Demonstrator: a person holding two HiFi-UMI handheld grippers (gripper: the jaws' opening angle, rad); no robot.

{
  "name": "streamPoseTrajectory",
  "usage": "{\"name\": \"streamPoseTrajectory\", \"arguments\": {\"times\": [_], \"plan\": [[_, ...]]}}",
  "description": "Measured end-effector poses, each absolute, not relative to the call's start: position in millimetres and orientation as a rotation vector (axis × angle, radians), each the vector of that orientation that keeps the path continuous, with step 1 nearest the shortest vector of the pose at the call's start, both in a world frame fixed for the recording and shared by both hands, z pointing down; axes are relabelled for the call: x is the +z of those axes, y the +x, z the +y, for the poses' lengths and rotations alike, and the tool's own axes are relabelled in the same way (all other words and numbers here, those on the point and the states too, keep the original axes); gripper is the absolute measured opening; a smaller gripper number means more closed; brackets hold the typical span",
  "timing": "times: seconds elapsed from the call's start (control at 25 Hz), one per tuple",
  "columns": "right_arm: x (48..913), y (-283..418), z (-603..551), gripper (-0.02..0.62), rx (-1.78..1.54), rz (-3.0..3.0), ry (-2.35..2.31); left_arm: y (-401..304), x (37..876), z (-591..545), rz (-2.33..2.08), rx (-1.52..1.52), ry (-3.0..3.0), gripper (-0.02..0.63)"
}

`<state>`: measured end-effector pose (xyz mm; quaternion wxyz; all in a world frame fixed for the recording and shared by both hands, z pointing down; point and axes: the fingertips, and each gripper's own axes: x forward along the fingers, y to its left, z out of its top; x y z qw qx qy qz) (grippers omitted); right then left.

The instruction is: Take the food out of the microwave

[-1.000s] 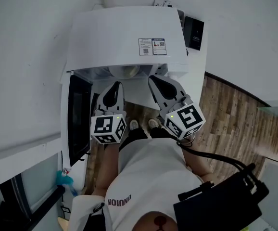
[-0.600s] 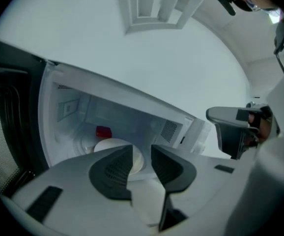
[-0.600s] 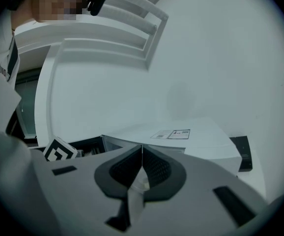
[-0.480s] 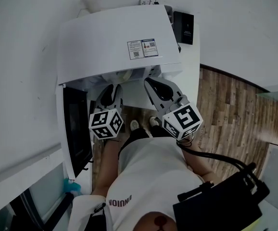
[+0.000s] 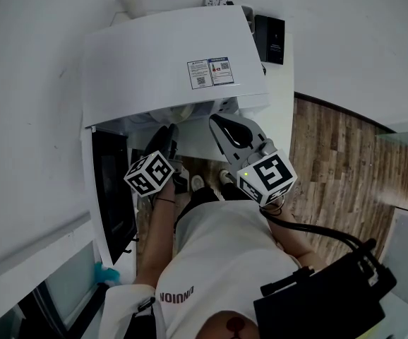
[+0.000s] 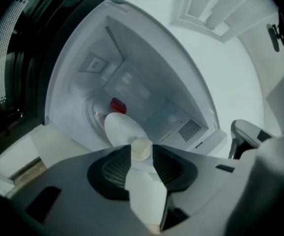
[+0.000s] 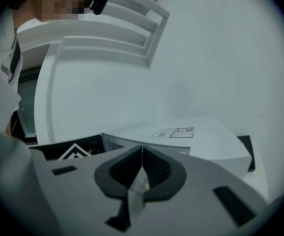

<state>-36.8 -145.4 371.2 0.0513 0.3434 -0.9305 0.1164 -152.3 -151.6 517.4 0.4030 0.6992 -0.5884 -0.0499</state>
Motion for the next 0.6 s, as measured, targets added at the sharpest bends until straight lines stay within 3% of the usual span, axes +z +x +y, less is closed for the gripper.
{"name": "streamPoseTrajectory", "arguments": {"times": [0.6], "plan": [[374.4,-34.5,-150.2,0.023,0.354,-2.806,1.067,-153.6,554.3,-163.4,-1.335,-0.339,1.496,0.144]]}}
